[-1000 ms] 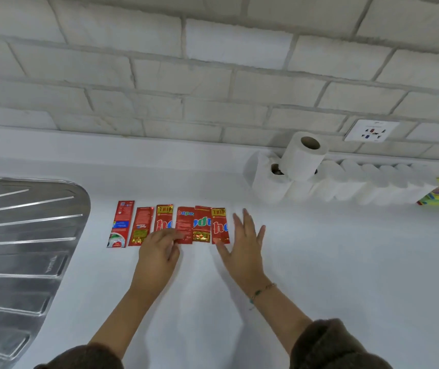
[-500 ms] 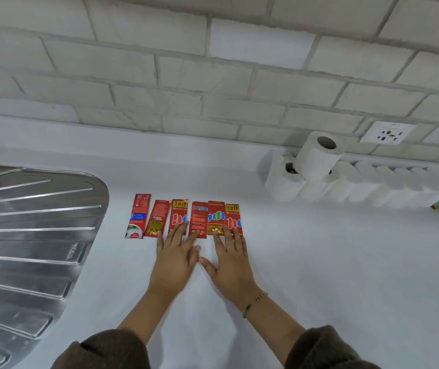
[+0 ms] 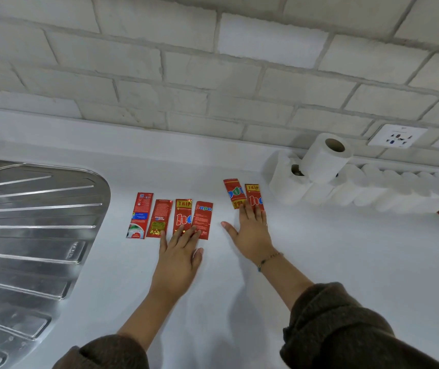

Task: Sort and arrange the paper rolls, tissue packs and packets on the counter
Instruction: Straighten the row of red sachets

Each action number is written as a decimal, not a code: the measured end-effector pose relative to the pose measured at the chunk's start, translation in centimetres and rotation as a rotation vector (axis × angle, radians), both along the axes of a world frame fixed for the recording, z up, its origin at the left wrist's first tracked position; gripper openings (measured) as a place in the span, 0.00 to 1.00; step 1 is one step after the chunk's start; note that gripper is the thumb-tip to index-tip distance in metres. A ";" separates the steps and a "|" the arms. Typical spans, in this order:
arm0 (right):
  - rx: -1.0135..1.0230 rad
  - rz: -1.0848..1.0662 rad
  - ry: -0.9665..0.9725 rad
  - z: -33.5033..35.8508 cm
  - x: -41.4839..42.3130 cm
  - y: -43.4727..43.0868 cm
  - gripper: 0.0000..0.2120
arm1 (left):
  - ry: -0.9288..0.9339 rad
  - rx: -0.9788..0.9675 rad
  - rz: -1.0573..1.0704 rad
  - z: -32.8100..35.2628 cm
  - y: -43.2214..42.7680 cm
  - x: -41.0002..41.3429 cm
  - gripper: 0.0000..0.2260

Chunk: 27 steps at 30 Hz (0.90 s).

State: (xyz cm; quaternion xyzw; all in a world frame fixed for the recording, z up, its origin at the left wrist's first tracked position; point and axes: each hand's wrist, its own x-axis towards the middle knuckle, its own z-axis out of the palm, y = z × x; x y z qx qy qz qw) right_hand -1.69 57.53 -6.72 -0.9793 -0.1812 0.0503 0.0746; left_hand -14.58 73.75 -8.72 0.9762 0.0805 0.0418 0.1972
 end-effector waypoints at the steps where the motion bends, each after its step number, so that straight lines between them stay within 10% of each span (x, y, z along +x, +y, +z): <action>1: -0.002 -0.012 0.005 0.1 0.8 0.0 0.42 | -0.002 0.001 0.000 0.0 0.0 0.0 0.36; 27: 0.100 -0.012 -0.074 0.7 2.8 0.0 0.34 | 0.000 0.042 -0.022 -0.1 0.1 0.2 0.28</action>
